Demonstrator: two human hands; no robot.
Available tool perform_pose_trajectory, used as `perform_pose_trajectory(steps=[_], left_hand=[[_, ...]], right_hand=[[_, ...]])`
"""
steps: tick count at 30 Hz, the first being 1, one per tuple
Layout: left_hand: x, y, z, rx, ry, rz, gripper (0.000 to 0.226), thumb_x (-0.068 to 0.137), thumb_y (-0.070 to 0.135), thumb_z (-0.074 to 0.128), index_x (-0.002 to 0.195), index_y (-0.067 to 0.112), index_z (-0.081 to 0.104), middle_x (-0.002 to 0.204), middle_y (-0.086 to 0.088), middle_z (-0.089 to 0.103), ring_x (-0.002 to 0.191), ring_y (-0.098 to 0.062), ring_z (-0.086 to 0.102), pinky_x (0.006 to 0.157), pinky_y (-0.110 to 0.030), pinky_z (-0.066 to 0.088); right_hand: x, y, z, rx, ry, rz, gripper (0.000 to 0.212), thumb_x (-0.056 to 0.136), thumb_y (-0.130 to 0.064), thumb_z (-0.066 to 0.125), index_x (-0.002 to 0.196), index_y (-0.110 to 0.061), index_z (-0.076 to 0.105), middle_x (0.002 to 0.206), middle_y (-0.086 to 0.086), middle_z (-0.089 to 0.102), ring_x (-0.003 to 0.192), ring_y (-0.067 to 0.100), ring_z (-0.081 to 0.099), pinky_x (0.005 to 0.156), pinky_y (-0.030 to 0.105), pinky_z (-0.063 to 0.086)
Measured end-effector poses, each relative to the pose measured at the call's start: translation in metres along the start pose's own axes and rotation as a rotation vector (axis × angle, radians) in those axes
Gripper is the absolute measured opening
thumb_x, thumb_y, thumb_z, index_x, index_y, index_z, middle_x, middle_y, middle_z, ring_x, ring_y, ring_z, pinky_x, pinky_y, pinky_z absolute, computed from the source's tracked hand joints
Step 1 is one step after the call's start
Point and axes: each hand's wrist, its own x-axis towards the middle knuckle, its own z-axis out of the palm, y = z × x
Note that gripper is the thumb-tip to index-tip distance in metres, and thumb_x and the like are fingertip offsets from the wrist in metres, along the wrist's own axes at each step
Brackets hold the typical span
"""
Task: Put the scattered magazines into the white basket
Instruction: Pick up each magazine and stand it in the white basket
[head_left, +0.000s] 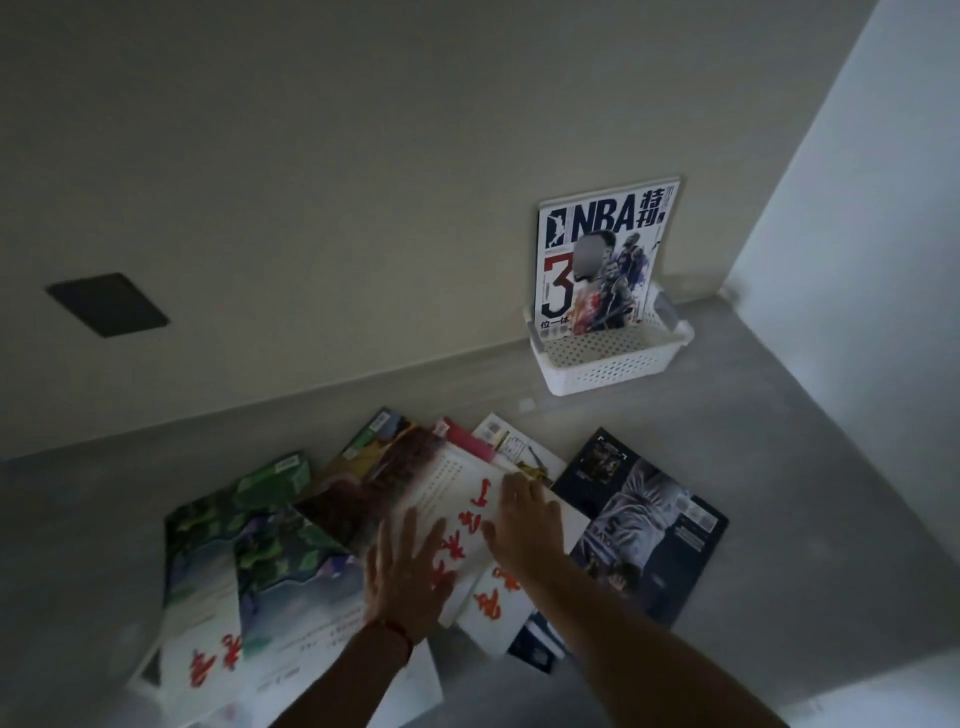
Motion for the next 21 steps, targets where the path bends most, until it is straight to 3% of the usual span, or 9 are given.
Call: perform_pose_trajectory(steps=[3,6,8,10,13,16,19,21], left_hand=[[-0.007,-0.006,-0.001,0.053,-0.004,0.056,0.073,0.093,0.064,0.039,0.155,0.044,0.005,0.168,0.001,-0.007,0.154,-0.033,-0.006,0.123,-0.051,0.009],[-0.009,-0.015,-0.006,0.05,0.019,0.117,0.065,0.092,0.063,0.043,0.151,0.046,0.022,0.166,0.004,0.009,0.152,-0.03,0.008,0.123,-0.048,0.016],[-0.002,-0.021,-0.014,0.002,0.067,0.144,0.059,0.093,0.058,0.045,0.148,0.042,0.031,0.161,0.005,0.025,0.147,-0.026,0.022,0.119,-0.043,0.025],[0.01,-0.019,-0.029,-0.092,0.132,0.163,0.062,0.095,0.047,0.05,0.152,0.029,0.03,0.157,-0.002,0.036,0.142,-0.025,0.035,0.113,-0.041,0.036],[0.03,-0.001,-0.065,-0.173,0.388,0.276,0.075,0.091,0.029,0.059,0.155,0.019,0.022,0.157,-0.017,0.03,0.14,-0.034,0.038,0.108,-0.046,0.045],[0.048,0.023,-0.107,-0.059,0.594,0.552,0.07,0.086,0.023,0.061,0.151,0.024,0.035,0.155,-0.015,0.037,0.143,-0.039,0.035,0.113,-0.061,0.034],[0.06,0.049,-0.137,-0.276,0.48,0.712,0.034,0.091,0.019,0.056,0.124,0.022,0.063,0.121,-0.012,0.07,0.114,-0.036,0.066,0.099,-0.053,0.051],[0.062,0.068,-0.154,-0.416,0.436,0.648,0.025,0.092,0.026,0.053,0.116,0.03,0.06,0.107,-0.01,0.075,0.099,-0.03,0.072,0.086,-0.044,0.057]], right_hand=[[-0.004,-0.005,0.005,0.033,0.132,0.088,0.05,0.096,-0.033,0.058,0.138,-0.013,0.04,0.141,0.013,0.045,0.133,0.028,0.041,0.105,0.04,0.043],[-0.008,0.004,-0.001,0.193,0.12,0.168,0.035,0.089,-0.026,0.065,0.119,-0.014,0.053,0.126,0.01,0.054,0.118,0.025,0.049,0.096,0.034,0.048],[-0.016,0.009,-0.008,0.436,0.06,0.145,0.03,0.085,-0.017,0.067,0.111,-0.013,0.053,0.114,0.007,0.059,0.106,0.024,0.059,0.084,0.036,0.056],[-0.029,0.01,-0.018,0.521,0.082,0.085,0.026,0.09,-0.01,0.064,0.109,-0.018,0.048,0.105,0.0,0.064,0.092,0.017,0.066,0.072,0.028,0.059],[-0.046,0.013,-0.047,0.463,0.167,-0.033,0.024,0.094,-0.01,0.065,0.113,-0.02,0.054,0.109,-0.002,0.071,0.096,0.01,0.068,0.075,0.017,0.055],[-0.051,0.025,-0.099,0.529,0.264,-0.18,0.016,0.096,-0.016,0.064,0.112,-0.018,0.062,0.102,-0.003,0.074,0.087,0.009,0.072,0.072,0.023,0.059],[-0.044,0.045,-0.151,0.612,0.319,-0.206,0.009,0.094,-0.026,0.067,0.103,-0.025,0.065,0.083,-0.007,0.074,0.068,0.004,0.072,0.058,0.024,0.058],[-0.035,0.063,-0.176,0.682,0.41,-0.181,0.013,0.091,-0.032,0.069,0.102,-0.027,0.065,0.084,-0.009,0.075,0.068,0.0,0.072,0.056,0.019,0.057]])
